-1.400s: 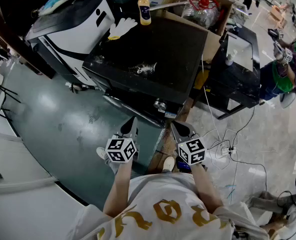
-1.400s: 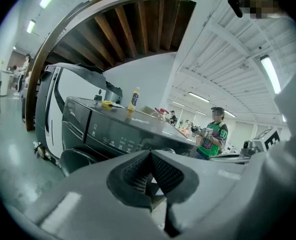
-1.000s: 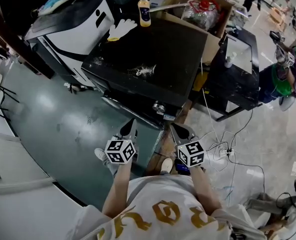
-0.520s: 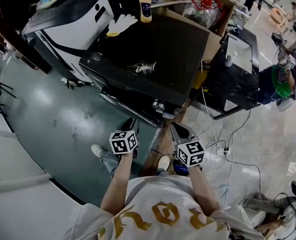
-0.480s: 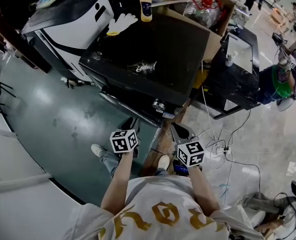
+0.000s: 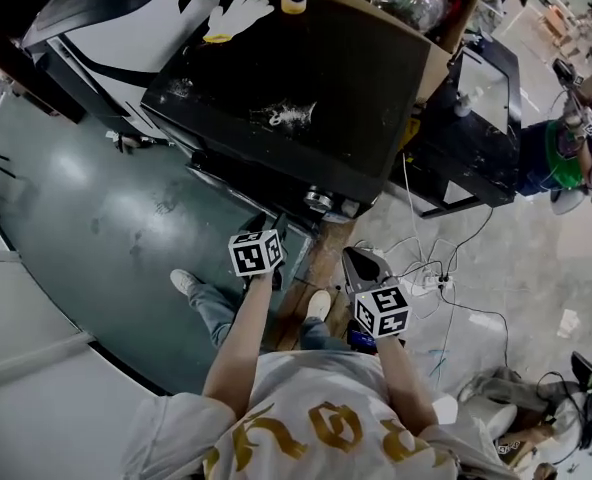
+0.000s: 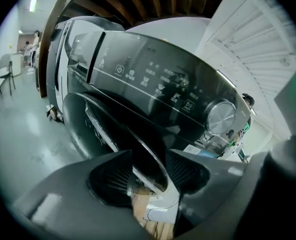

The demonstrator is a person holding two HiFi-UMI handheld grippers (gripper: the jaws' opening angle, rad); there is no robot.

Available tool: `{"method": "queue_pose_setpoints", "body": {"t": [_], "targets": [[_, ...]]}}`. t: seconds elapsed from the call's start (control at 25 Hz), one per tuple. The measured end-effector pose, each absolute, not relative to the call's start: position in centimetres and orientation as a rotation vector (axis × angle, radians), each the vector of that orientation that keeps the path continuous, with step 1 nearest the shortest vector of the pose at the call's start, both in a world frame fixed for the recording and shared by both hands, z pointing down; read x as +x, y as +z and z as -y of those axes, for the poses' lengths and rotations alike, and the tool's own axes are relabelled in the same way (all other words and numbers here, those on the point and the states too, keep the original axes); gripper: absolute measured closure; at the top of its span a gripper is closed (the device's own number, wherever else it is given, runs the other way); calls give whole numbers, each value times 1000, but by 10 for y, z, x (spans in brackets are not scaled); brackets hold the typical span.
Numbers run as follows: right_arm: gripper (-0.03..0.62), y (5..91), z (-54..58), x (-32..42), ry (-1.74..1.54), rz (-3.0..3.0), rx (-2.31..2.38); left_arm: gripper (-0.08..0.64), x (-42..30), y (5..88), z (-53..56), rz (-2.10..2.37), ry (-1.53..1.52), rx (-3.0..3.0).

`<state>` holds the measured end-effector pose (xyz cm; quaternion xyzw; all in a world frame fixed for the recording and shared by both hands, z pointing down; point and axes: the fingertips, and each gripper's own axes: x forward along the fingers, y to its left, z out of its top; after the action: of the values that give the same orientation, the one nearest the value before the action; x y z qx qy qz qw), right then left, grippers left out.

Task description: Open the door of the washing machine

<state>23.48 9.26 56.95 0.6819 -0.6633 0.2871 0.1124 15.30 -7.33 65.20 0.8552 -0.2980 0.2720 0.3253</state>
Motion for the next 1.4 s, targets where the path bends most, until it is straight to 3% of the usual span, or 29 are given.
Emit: {"method": "queue_pose_setpoints", "body": {"t": [0.2, 0.36, 0.52, 1.4], "targets": [[569, 579, -96, 236, 880, 1929, 1984, 360, 153, 668, 91, 848, 638, 2112], [569, 583, -97, 239, 907, 1936, 1984, 304, 162, 678, 94, 830, 560, 1996], [569, 583, -96, 239, 918, 1952, 1977, 333, 160, 684, 98, 912, 595, 1962], [569, 575, -83, 229, 879, 2003, 1954, 346, 133, 690, 80, 870, 519, 1907]]}}
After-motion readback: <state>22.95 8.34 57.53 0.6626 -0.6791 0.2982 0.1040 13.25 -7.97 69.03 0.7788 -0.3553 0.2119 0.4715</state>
